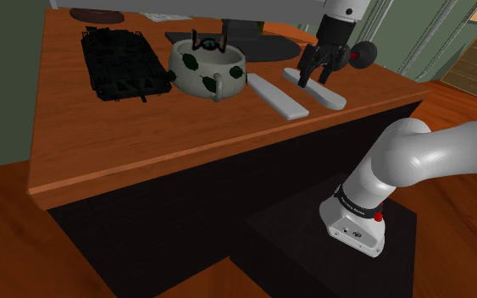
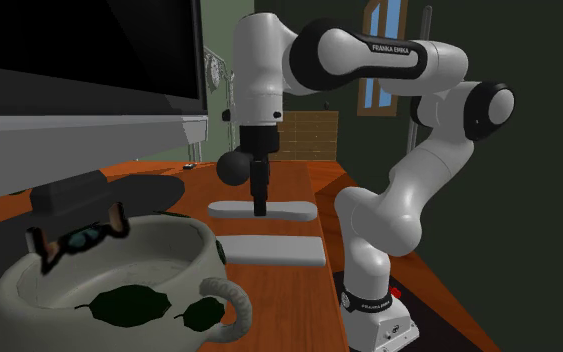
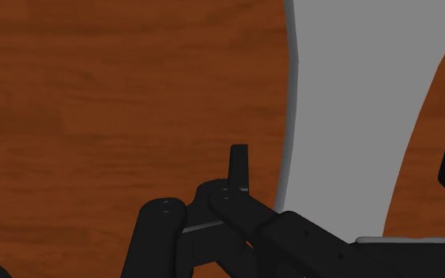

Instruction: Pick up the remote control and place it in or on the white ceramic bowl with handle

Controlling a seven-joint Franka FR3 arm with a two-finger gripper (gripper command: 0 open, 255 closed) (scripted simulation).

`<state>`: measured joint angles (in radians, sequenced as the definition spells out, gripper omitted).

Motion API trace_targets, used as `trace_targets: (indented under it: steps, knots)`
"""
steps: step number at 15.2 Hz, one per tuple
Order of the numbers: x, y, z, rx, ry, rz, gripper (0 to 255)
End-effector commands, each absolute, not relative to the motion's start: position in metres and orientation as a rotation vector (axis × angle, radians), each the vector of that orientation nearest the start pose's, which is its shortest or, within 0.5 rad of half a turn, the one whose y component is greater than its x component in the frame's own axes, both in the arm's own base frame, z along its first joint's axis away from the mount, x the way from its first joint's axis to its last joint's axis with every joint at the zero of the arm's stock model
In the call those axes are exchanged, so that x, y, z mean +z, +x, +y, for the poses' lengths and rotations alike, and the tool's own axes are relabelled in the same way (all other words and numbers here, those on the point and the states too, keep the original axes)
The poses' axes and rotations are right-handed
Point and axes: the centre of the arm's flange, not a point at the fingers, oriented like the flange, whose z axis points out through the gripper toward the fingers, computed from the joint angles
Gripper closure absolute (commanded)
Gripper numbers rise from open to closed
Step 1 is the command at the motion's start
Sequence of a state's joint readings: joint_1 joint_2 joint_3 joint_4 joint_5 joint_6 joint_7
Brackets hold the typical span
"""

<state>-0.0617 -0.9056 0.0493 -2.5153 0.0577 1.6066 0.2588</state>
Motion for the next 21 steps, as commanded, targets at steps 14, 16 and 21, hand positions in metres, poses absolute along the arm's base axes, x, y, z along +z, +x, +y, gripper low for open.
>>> trace_targets:
  steps: [14,16,21]
  knots:
    - [0.552,0.277,0.006,0.009,-3.090,0.455,255]
    - [0.563,0.277,0.006,0.009,-3.090,0.455,255]
    - [0.589,0.277,0.006,0.009,-3.090,0.455,255]
